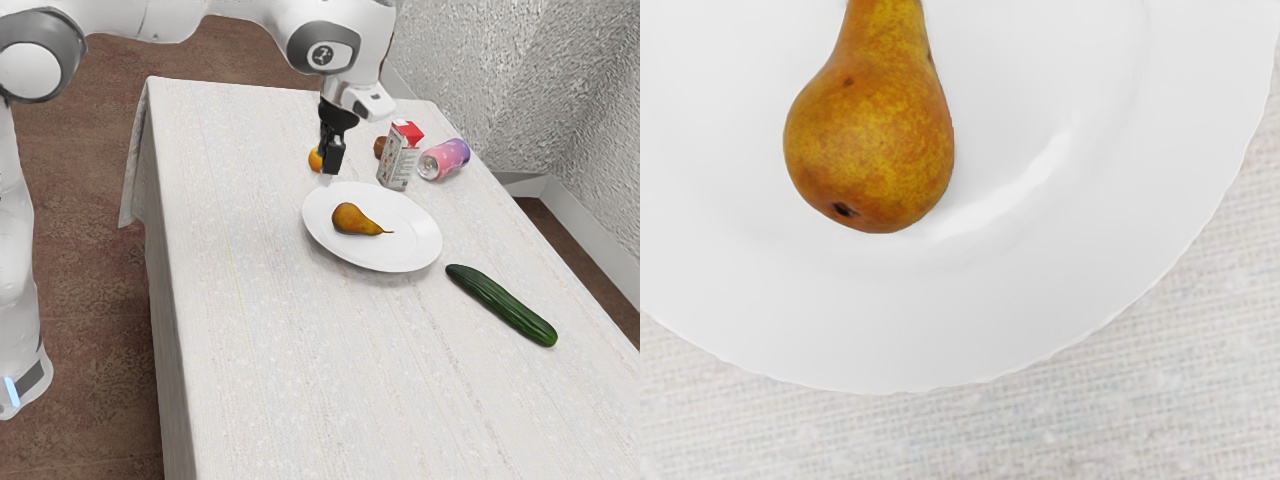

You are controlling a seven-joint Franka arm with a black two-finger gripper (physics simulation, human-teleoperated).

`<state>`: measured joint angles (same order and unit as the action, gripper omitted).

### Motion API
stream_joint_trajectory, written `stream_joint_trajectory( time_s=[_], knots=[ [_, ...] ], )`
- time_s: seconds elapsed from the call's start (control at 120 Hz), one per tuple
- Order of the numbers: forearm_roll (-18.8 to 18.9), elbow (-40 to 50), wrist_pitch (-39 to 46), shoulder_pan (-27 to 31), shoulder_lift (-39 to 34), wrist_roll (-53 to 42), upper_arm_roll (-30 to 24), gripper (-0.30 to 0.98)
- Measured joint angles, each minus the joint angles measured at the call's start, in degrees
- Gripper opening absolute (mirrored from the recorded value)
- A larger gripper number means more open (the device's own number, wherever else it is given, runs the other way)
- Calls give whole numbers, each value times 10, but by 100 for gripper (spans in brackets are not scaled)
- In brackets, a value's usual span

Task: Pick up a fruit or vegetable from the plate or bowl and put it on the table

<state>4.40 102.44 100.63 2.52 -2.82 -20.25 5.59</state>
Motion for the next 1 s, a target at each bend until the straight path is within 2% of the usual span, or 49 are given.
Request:
stream_joint_trajectory(
  time_s=[0.125,0.233,1.0],
  knots=[
    [-3,-52,41,21,80,-21,1,69],
    [-5,-67,63,9,108,-36,2,69],
    [-22,-41,106,17,157,-94,-1,69]
  ],
)
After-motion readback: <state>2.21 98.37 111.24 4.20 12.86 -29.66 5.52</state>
